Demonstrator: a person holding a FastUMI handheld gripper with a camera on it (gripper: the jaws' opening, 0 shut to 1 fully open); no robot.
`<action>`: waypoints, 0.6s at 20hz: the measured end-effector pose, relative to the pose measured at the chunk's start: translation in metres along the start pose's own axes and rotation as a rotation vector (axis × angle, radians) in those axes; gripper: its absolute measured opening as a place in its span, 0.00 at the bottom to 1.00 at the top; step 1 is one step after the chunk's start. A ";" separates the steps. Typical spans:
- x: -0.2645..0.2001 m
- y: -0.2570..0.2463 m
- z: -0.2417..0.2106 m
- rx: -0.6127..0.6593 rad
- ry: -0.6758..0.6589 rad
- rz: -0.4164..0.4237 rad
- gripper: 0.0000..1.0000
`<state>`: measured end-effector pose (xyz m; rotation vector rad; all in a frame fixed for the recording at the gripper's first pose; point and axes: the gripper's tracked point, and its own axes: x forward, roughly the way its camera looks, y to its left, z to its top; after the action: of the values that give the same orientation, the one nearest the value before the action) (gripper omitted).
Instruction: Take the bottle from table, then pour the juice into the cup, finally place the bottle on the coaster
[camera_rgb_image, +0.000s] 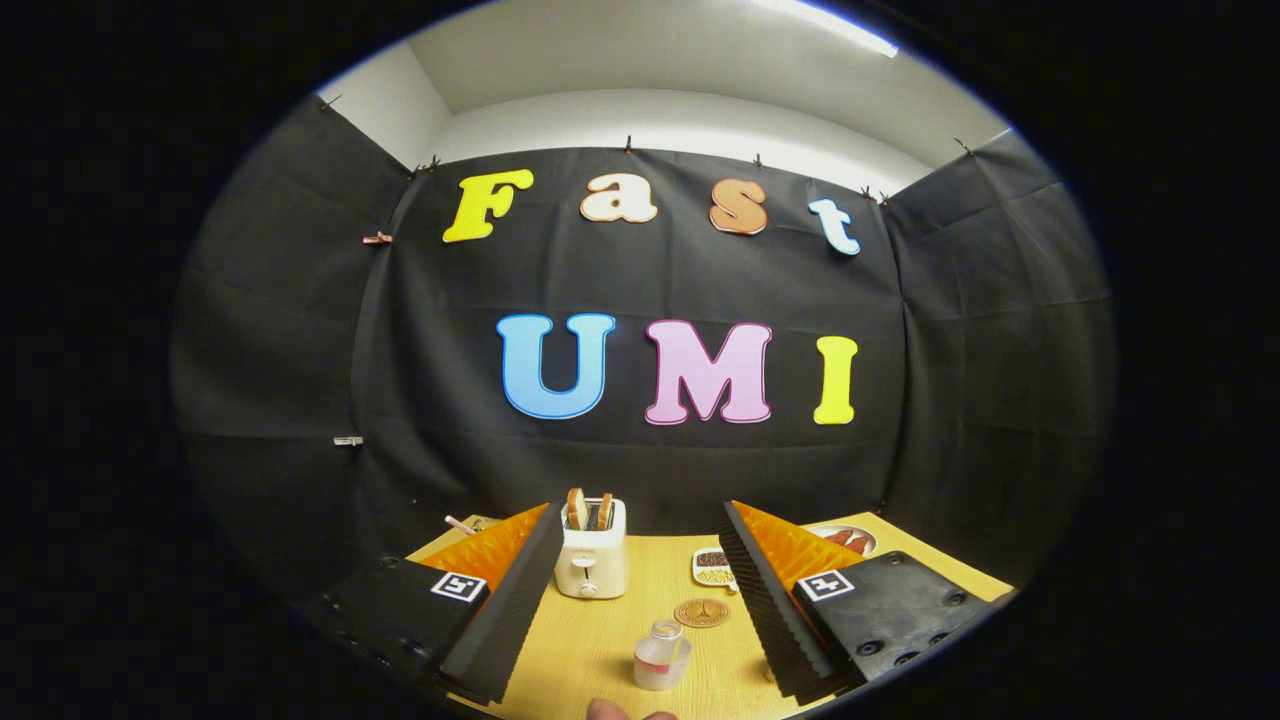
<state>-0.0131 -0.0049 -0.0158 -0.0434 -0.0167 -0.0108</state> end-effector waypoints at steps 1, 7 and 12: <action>0.001 -0.002 -0.007 -0.002 -0.002 -0.012 0.97; 0.003 -0.010 -0.072 0.026 0.019 -0.053 0.97; 0.007 -0.017 -0.143 0.053 0.039 -0.060 0.97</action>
<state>-0.0040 -0.0286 -0.1578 0.0103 0.0210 -0.0710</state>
